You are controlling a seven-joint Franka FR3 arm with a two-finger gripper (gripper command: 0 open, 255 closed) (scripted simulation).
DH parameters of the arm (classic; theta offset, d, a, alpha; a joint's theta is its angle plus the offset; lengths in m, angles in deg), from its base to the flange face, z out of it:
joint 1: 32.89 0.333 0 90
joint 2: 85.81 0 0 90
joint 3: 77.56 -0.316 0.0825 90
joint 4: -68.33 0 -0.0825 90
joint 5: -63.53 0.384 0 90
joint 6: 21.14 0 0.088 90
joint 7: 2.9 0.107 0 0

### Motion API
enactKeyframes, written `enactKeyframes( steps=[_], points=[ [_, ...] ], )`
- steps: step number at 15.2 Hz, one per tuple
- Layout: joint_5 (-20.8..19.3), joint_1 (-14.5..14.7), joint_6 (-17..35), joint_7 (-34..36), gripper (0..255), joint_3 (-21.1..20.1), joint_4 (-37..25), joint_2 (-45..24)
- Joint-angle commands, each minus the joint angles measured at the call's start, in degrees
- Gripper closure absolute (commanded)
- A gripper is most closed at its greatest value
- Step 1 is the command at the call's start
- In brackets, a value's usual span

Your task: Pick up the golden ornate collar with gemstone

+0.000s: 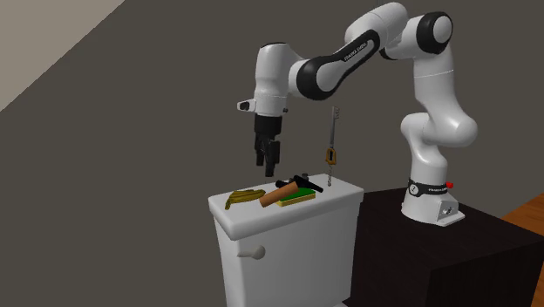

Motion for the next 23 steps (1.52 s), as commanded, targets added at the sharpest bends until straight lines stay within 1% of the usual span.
enactKeyframes(
  steps=[1,3,10,12,13,22,23],
  points=[
    [-0.1,0.1,0.3,0.5,0,0.1,-4.4,-5.0],
    [-0.2,0.2,0.2,0.8,0,0.2,-7.5,-8.3],
    [-0.5,0.2,5.0,1.3,0,0.3,-5.5,-11.1],
    [-0.5,0.2,5.0,1.3,0,0.3,-5.5,-11.1],
    [-0.5,0.2,4.9,1.3,255,0.3,-5.4,-11.0],
    [-0.5,0.2,5.0,1.3,255,0.3,-5.5,-11.1],
    [-0.5,0.2,4.4,1.2,255,0.3,-5.7,-10.7]
  ],
)
